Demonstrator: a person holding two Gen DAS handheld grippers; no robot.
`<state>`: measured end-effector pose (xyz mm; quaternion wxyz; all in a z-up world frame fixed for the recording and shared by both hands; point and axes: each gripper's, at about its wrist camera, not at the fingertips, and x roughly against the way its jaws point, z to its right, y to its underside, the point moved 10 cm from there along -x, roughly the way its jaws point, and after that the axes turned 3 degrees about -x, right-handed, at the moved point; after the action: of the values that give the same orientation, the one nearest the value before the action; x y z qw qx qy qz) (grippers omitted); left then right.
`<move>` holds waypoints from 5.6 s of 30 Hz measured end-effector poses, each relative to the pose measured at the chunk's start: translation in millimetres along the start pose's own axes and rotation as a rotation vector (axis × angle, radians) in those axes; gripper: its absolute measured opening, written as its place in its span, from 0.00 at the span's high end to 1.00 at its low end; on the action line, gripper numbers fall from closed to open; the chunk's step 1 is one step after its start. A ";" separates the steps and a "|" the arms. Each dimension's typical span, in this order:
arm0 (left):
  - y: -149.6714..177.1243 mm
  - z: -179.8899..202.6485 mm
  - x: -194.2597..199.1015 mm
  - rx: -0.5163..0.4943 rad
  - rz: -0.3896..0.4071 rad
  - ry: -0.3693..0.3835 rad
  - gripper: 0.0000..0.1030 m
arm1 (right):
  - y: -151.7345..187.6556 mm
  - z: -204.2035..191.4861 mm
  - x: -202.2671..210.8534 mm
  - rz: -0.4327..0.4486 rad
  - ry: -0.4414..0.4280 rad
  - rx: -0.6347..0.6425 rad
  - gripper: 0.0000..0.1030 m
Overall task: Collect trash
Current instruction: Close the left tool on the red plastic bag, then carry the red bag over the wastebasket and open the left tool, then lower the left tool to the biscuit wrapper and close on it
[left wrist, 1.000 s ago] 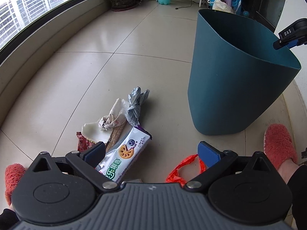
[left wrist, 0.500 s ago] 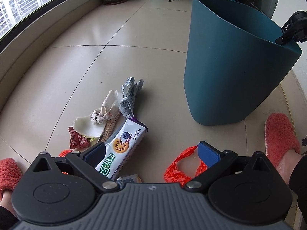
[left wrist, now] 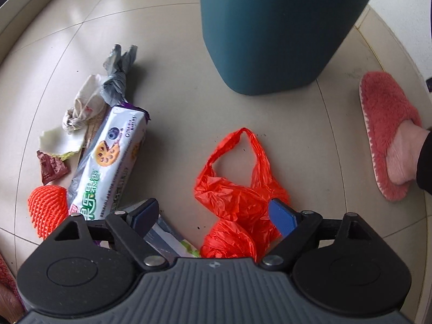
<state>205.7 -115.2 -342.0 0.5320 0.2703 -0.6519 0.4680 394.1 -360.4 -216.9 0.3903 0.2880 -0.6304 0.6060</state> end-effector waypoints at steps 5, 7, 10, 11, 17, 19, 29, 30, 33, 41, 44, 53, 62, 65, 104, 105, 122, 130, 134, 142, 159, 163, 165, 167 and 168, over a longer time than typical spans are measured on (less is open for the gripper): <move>11.2 15.2 -18.6 -0.027 -0.038 0.043 0.14 | 1.4 -1.8 0.5 -0.003 -0.002 0.003 0.95; 13.4 20.3 -23.8 -0.046 -0.042 0.059 0.14 | 1.5 -2.7 1.1 -0.002 0.000 0.017 0.95; 18.7 23.1 -35.4 -0.066 -0.060 0.063 0.14 | 1.4 -2.9 0.4 0.000 0.001 0.016 0.95; 21.2 22.7 -39.2 -0.063 -0.070 0.064 0.14 | 1.0 -3.3 0.1 -0.001 0.001 0.018 0.95; 35.3 16.6 -59.6 -0.051 -0.115 0.071 0.14 | 0.3 -5.3 -1.0 0.007 0.003 0.025 0.95; 37.5 16.3 -64.5 -0.057 -0.116 0.071 0.14 | 0.5 -6.1 -1.1 0.009 0.005 0.023 0.95; 41.4 16.2 -76.7 -0.073 -0.119 0.077 0.50 | 2.7 -5.2 2.3 0.012 0.011 0.022 0.94; 39.8 15.0 -74.7 -0.073 -0.109 0.068 0.52 | 2.5 -5.1 2.6 0.012 0.011 0.024 0.94; 32.2 10.3 -62.1 -0.077 -0.067 0.045 0.54 | 1.8 -9.5 4.7 0.014 0.020 0.043 0.94; -10.8 -15.8 33.7 -0.026 0.102 -0.032 0.54 | 10.6 -28.2 18.5 -0.003 0.034 0.120 0.95; -27.3 -25.2 78.0 0.004 0.174 -0.055 0.54 | 22.5 -36.6 22.1 -0.029 0.061 0.165 0.93; -54.6 -20.9 167.8 -0.010 0.273 -0.102 0.54 | 42.8 -53.1 27.1 -0.120 0.043 0.233 0.88; -105.5 -13.8 194.7 -0.059 0.303 -0.113 0.54 | 42.4 -61.3 22.7 -0.110 -0.025 0.263 0.87; -128.4 -12.9 198.6 -0.088 0.323 -0.116 0.54 | 37.6 -63.8 19.5 -0.105 -0.056 0.259 0.86; -240.9 -13.5 76.9 -0.148 0.082 -0.024 0.48 | 54.2 -77.8 31.3 -0.030 -0.127 0.270 0.88; -240.1 -13.9 76.4 -0.146 0.082 -0.021 0.43 | 54.5 -77.9 31.9 -0.029 -0.128 0.271 0.88; -226.1 -33.2 132.1 -0.105 0.205 -0.062 0.37 | 53.5 -86.0 36.3 -0.032 -0.113 0.290 0.88; -212.3 -58.2 178.0 -0.047 0.267 -0.058 0.37 | 53.8 -89.0 36.4 -0.031 -0.102 0.292 0.88; -201.3 -76.0 200.8 -0.018 0.305 -0.051 0.37 | 52.9 -89.5 36.4 -0.036 -0.096 0.290 0.89; -177.6 -122.1 213.8 0.056 0.333 -0.110 0.37 | 49.6 -93.6 35.4 -0.037 -0.078 0.297 0.90; -106.7 -169.3 94.0 0.118 0.116 -0.126 0.37 | 47.2 -99.0 28.7 -0.063 -0.037 0.361 0.91; -94.1 -165.0 54.6 0.105 0.063 -0.105 0.37 | 45.9 -100.3 27.7 -0.070 -0.033 0.370 0.91; -90.1 -163.7 38.0 0.103 0.048 -0.091 0.37 | 46.0 -102.5 27.2 -0.076 -0.029 0.375 0.91; -87.8 -160.6 24.5 0.101 0.038 -0.067 0.37 | 45.7 -103.4 27.0 -0.081 -0.026 0.383 0.91; -86.6 -158.6 18.1 0.098 0.035 -0.054 0.37 | 45.7 -103.8 27.0 -0.083 -0.026 0.385 0.91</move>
<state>344.0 -6.2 -297.6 0.4920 0.2972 -0.6468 0.5013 356.5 -250.3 -222.9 0.3447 0.3910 -0.4954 0.6949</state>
